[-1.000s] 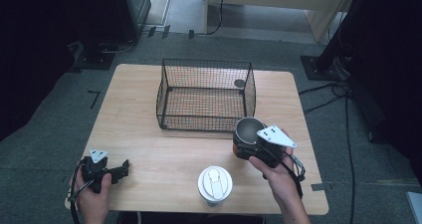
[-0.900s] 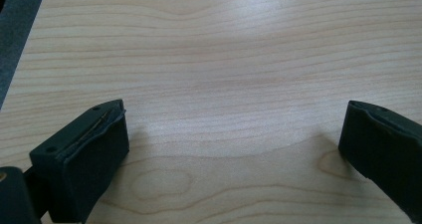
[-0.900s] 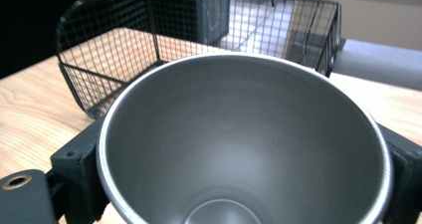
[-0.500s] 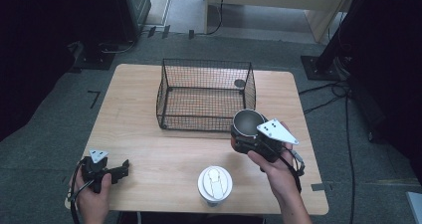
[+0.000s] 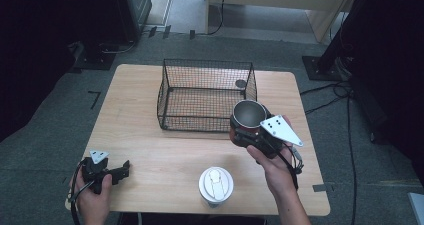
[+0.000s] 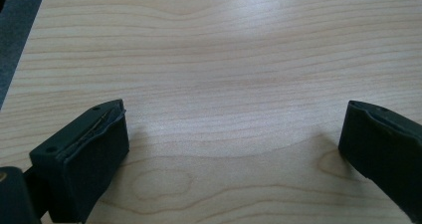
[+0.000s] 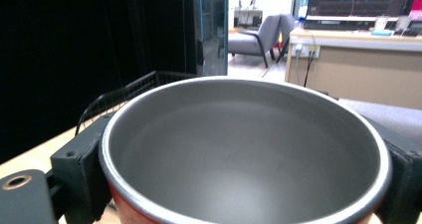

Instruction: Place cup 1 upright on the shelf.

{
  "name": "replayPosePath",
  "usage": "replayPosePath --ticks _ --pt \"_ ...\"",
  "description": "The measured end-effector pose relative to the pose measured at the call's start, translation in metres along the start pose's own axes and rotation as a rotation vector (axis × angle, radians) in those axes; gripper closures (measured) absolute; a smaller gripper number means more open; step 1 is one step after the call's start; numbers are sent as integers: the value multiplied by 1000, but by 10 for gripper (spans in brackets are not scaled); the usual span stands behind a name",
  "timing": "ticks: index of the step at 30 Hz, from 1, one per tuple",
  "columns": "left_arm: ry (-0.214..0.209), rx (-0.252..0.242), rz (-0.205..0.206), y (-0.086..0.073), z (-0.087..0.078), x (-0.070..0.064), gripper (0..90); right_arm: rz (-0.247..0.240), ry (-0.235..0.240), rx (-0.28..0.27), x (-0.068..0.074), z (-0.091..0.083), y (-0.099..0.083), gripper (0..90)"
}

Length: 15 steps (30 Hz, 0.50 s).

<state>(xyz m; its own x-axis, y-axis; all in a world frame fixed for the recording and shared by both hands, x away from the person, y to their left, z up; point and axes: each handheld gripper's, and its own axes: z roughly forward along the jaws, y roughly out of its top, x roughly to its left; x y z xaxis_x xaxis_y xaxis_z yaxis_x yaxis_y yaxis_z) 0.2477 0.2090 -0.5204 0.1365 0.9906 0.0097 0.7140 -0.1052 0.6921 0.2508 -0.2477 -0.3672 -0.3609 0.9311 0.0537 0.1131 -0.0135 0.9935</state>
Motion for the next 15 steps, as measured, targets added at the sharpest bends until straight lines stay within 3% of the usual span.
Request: replayPosePath --ticks 15 --pt "0 0 0 0 0 0 0 16 17 -158 5 16 8 68"
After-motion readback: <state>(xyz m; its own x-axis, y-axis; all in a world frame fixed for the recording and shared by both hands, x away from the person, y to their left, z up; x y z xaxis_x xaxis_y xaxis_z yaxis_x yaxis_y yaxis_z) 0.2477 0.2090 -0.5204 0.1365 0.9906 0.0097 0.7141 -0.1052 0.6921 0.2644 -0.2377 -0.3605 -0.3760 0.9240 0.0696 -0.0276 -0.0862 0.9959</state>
